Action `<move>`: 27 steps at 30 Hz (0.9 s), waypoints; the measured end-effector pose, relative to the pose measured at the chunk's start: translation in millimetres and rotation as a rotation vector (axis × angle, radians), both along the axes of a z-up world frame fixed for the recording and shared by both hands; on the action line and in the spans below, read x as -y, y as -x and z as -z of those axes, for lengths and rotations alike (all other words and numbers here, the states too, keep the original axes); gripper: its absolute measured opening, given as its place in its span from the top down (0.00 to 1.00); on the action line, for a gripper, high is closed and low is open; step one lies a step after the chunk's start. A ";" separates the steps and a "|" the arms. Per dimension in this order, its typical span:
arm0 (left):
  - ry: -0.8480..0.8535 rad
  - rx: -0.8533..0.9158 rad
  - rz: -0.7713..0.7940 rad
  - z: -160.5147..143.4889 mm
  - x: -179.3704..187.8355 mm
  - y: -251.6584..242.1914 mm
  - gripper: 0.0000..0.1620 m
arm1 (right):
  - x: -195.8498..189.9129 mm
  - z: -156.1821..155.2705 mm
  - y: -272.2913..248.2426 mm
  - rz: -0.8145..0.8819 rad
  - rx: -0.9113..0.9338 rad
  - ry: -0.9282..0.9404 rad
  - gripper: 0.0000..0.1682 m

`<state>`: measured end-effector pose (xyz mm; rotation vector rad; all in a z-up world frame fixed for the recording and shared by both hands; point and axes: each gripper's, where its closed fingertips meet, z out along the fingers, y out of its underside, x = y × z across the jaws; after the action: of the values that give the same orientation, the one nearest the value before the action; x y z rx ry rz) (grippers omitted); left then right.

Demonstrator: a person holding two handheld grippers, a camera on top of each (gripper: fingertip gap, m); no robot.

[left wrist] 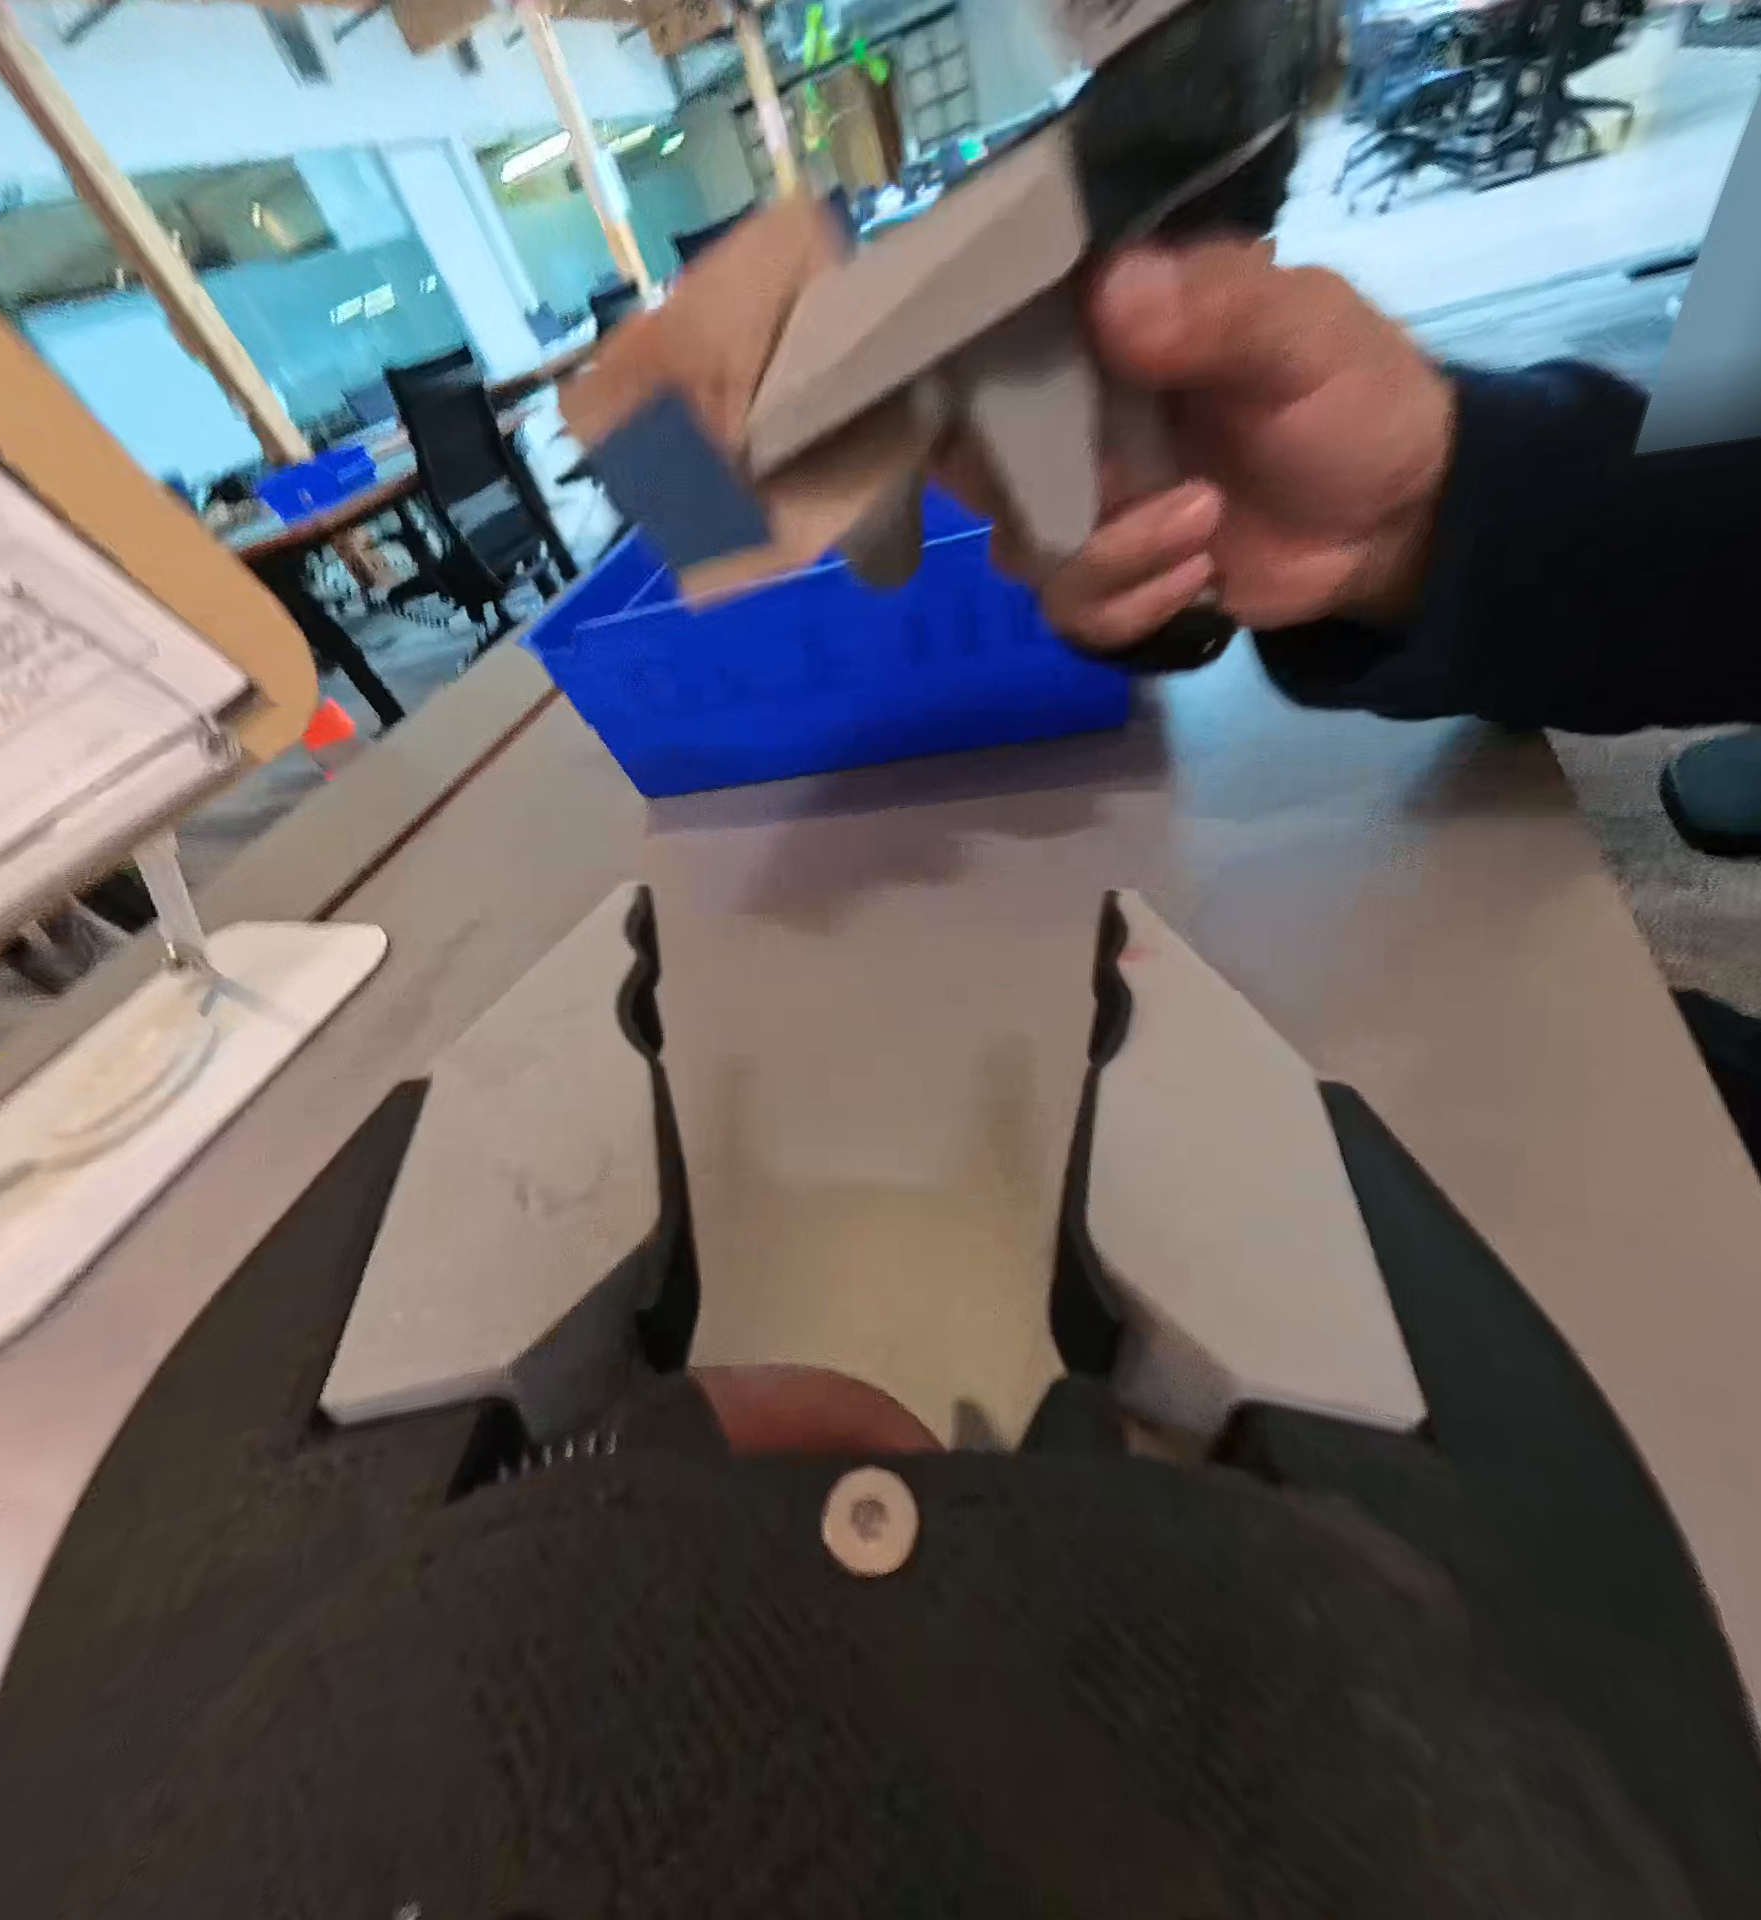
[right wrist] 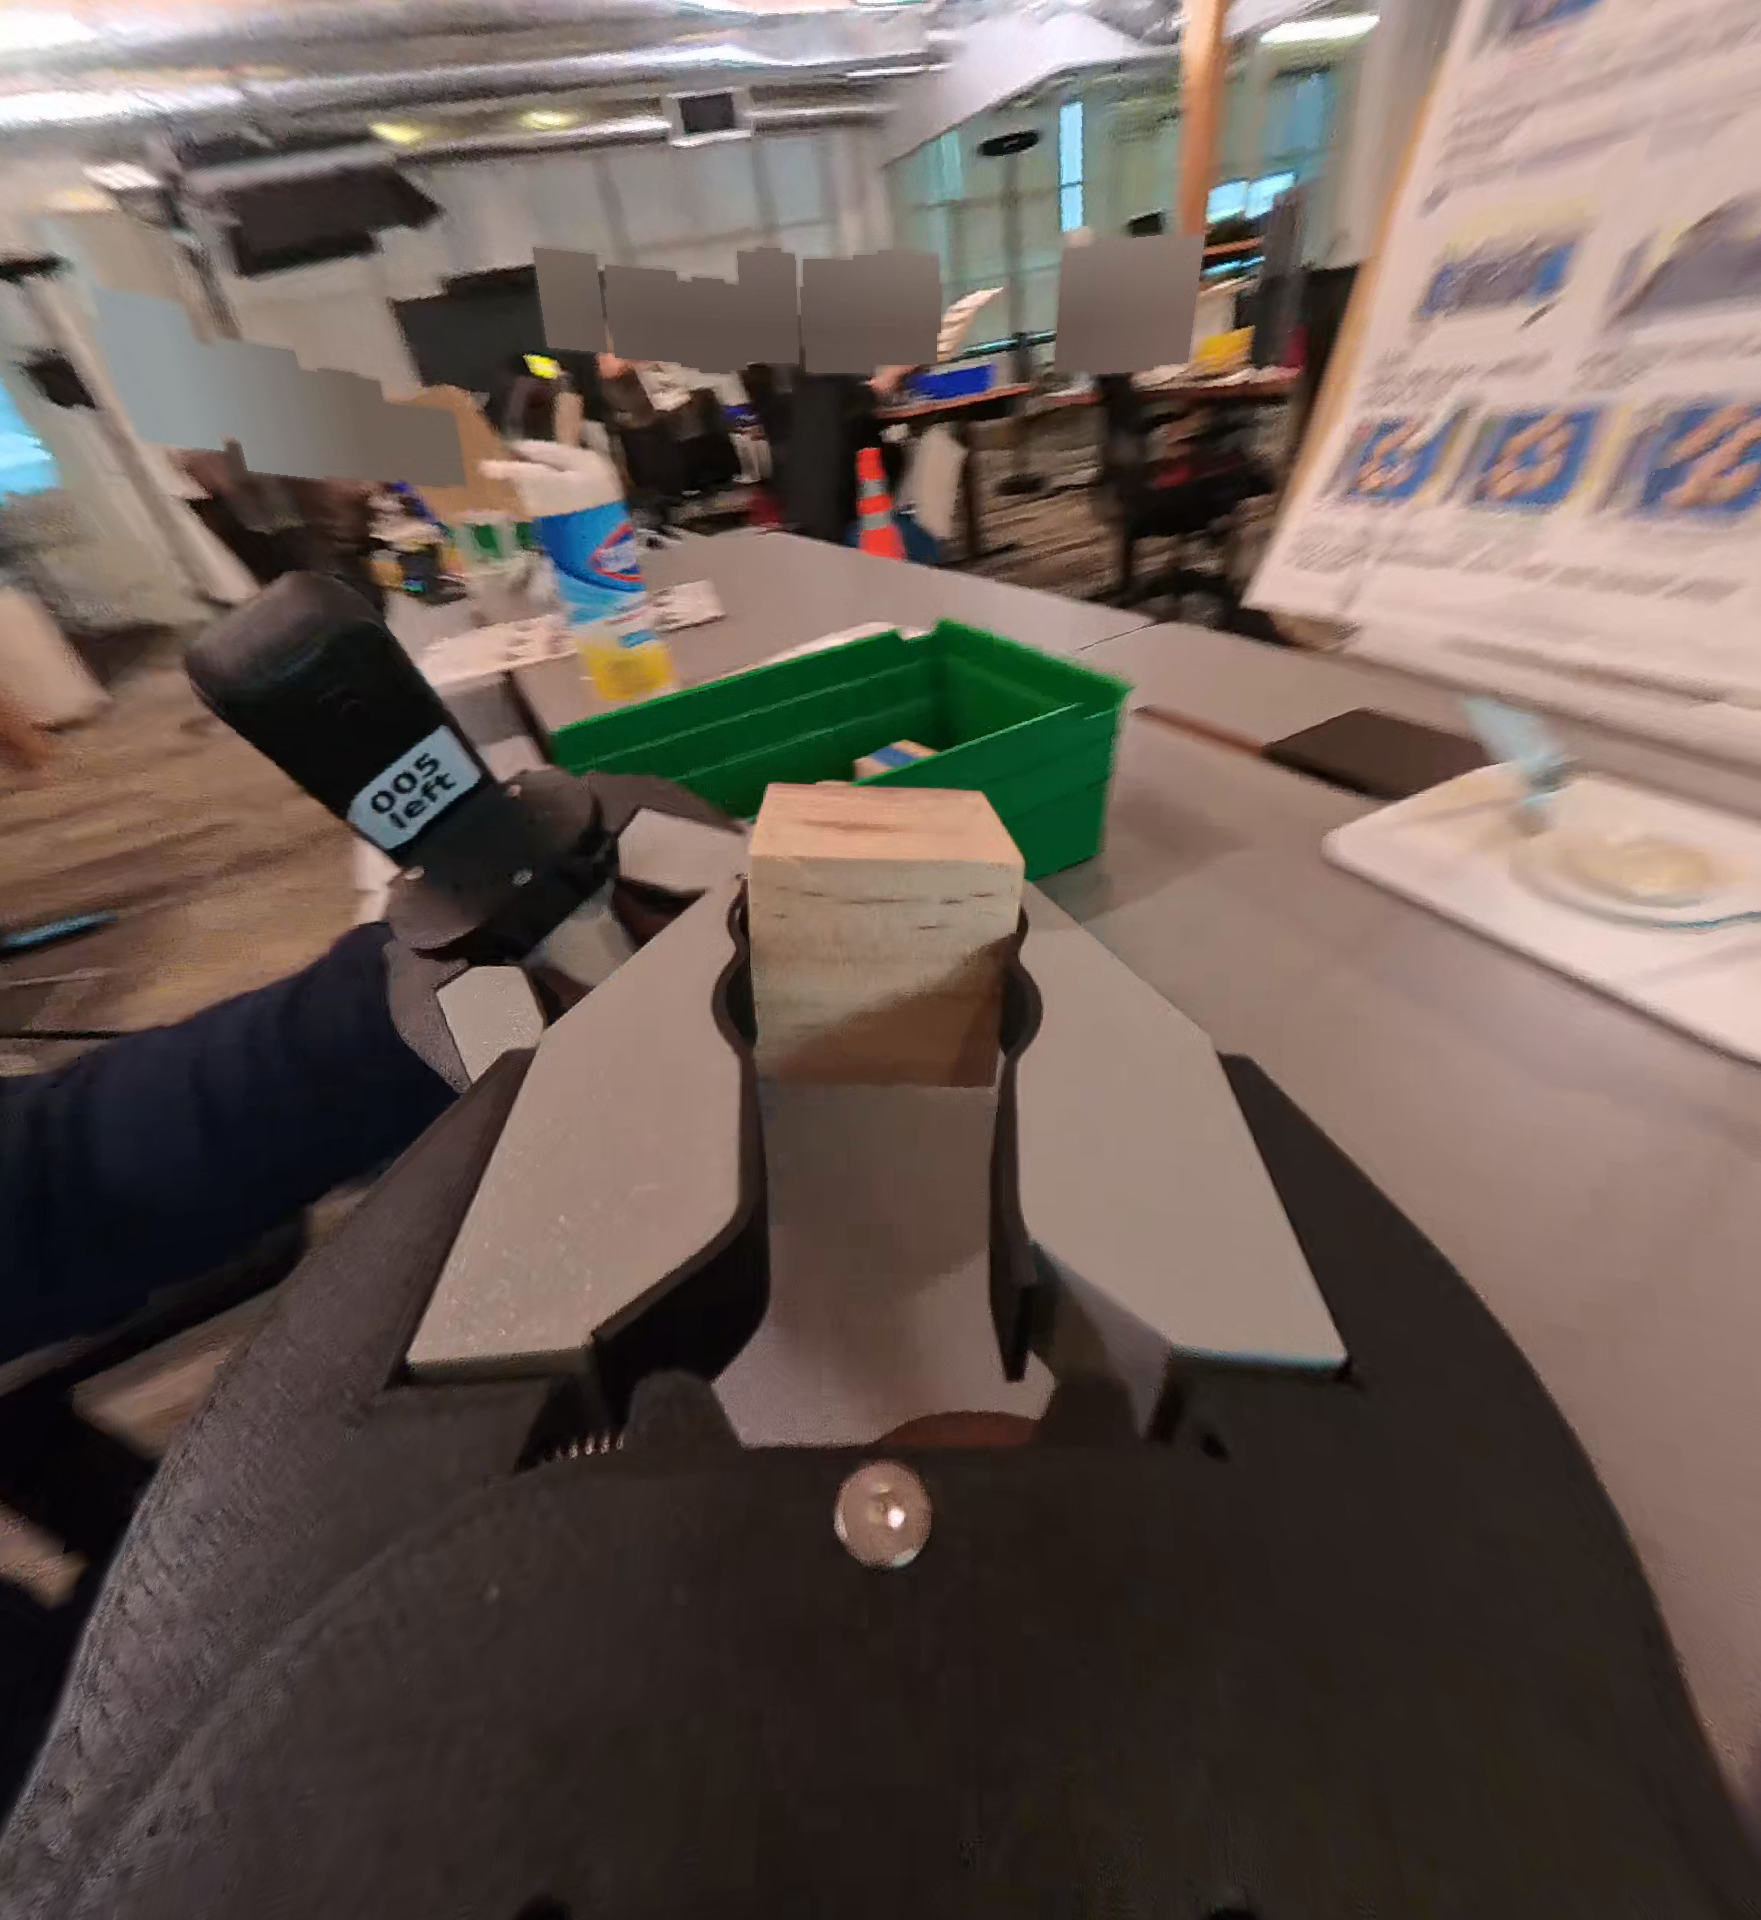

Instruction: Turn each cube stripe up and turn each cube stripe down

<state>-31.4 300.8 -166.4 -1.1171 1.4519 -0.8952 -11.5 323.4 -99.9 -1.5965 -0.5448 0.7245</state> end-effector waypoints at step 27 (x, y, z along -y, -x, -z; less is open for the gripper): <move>0.305 -0.463 -0.181 99.6 -7.7 -29.3 0.60 | -28.5 164.4 -361.3 0.716 0.808 1.015 0.67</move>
<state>-2.1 308.5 -266.1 -1.7431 1.5794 -0.7761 349.8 351.9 -264.4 -2.8330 -0.0786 -0.3235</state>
